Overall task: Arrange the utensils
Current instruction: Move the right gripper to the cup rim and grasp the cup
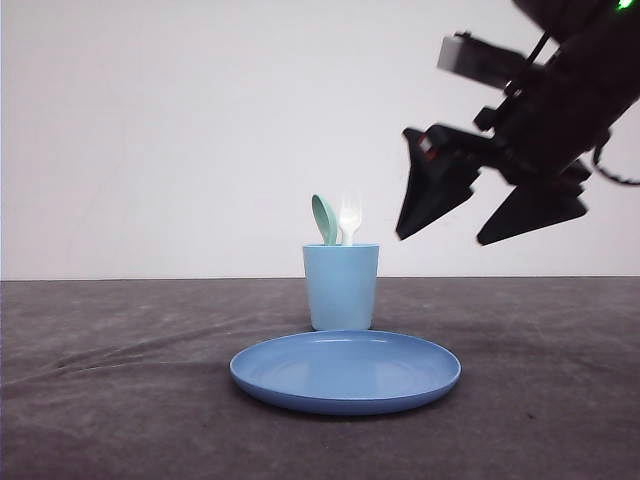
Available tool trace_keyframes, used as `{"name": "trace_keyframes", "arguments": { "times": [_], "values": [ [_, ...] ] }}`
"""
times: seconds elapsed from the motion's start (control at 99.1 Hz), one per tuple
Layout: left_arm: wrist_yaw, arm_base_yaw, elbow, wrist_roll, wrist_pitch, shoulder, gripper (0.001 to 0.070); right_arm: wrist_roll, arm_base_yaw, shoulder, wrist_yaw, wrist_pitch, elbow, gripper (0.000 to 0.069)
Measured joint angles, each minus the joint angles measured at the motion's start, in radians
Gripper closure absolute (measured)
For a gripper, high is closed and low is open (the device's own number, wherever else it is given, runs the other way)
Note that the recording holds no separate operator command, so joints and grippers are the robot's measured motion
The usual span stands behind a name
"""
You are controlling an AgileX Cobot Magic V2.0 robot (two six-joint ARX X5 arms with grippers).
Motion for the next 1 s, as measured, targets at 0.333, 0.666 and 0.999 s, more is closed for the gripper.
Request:
{"name": "trace_keyframes", "arguments": {
  "times": [0.333, 0.666, 0.999],
  "values": [
    [0.0, 0.0, 0.0, 0.0, 0.0, 0.0, 0.0409, -0.003, 0.051, 0.187, 0.0, 0.366, 0.0, 0.0009],
    [0.0, 0.0, 0.0, 0.0, 0.016, 0.0, 0.0409, -0.002, 0.058, 0.322, -0.027, 0.417, 0.068, 0.0009],
    [0.0, 0.0, 0.0, 0.0, 0.022, 0.0, 0.0409, 0.008, 0.06, 0.437, -0.052, 0.411, 0.206, 0.0009]
  ]
}}
